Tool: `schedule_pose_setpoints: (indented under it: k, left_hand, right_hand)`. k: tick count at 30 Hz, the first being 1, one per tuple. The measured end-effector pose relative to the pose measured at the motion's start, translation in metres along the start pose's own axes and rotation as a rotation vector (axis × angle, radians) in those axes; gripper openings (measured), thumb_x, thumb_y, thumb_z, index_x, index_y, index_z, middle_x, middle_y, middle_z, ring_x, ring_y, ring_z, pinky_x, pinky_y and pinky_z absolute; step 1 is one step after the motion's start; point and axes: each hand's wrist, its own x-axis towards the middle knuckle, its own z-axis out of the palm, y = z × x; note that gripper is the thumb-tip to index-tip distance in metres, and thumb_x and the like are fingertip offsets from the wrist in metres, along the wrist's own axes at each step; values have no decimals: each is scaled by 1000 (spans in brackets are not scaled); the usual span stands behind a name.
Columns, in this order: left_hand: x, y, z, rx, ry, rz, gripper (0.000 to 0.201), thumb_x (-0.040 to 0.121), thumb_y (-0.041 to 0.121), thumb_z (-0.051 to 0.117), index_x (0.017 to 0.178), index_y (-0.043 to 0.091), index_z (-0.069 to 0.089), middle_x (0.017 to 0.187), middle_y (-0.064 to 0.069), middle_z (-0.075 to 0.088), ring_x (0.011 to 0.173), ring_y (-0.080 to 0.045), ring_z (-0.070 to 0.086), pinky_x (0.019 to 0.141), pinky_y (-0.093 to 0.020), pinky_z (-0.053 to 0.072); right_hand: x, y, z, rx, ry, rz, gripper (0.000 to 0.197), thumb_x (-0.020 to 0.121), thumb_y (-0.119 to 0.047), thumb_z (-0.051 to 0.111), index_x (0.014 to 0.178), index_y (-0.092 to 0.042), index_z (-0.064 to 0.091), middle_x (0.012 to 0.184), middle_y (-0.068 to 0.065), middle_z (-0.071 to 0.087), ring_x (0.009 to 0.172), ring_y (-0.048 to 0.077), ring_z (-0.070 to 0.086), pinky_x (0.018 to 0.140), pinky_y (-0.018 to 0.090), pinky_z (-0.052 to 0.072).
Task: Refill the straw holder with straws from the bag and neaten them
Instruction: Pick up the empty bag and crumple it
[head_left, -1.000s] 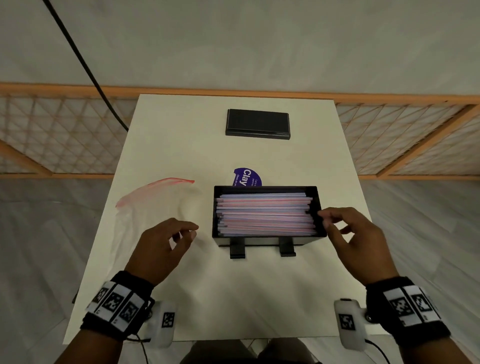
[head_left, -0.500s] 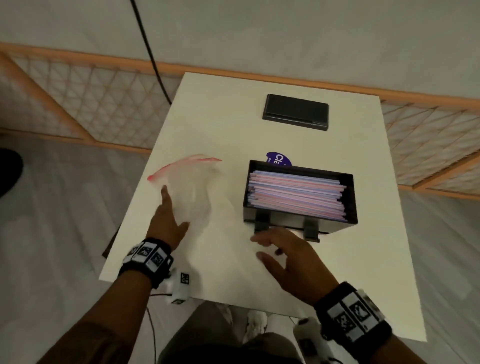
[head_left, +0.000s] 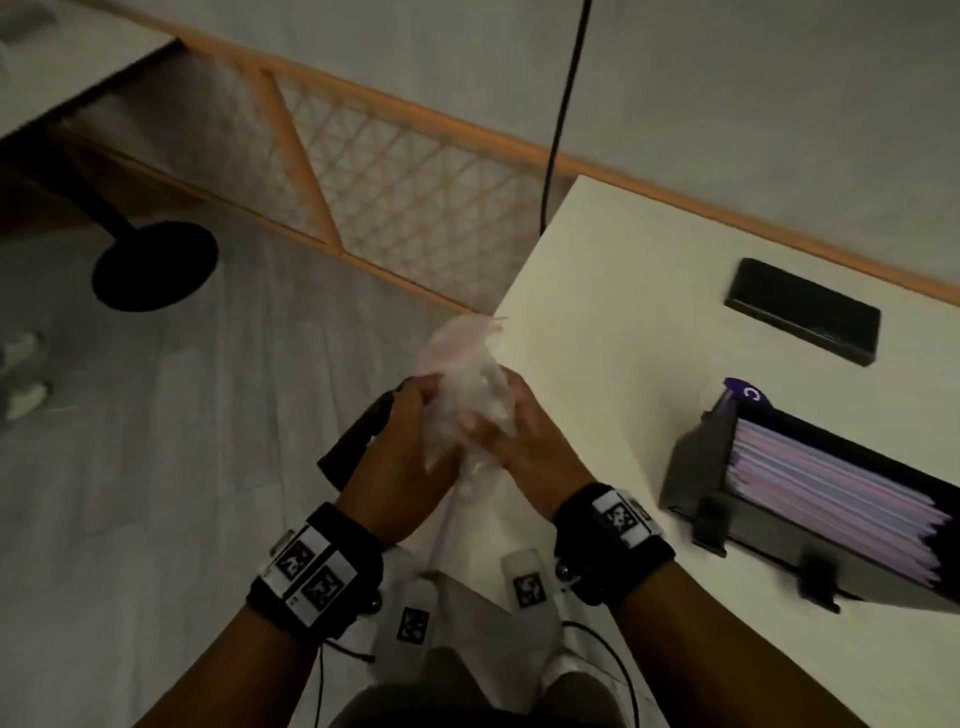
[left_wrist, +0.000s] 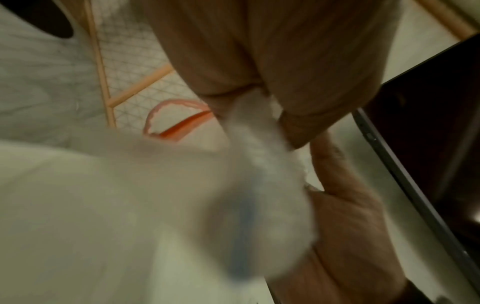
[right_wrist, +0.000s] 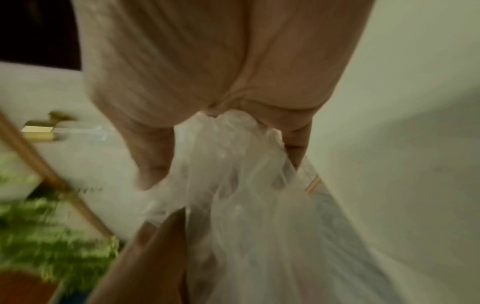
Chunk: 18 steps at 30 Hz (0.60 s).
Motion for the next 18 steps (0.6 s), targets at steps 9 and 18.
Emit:
schedule_pose_setpoints:
  k: [9,18]
  left_hand:
    - [-2,-75,-117,165,149,246,122,62,81,63,154,18,12,167,-13,8,156,-31,14,118,-61,29]
    - [23,-129,-149,-150,-75,-37,86,72,41,79,145,13,42,148,-3,43,139,-4,42,116,-15,32]
  right_hand:
    - [82,-23,129,367,-2,421,26,102,-14,48,97,-15,73,91,5,77,93,24,71,78,36,57]
    - [125,-22,199,479,-25,760,34,104,-13,42,130,2,57,109,15,65,85,23,63,75,33,56]
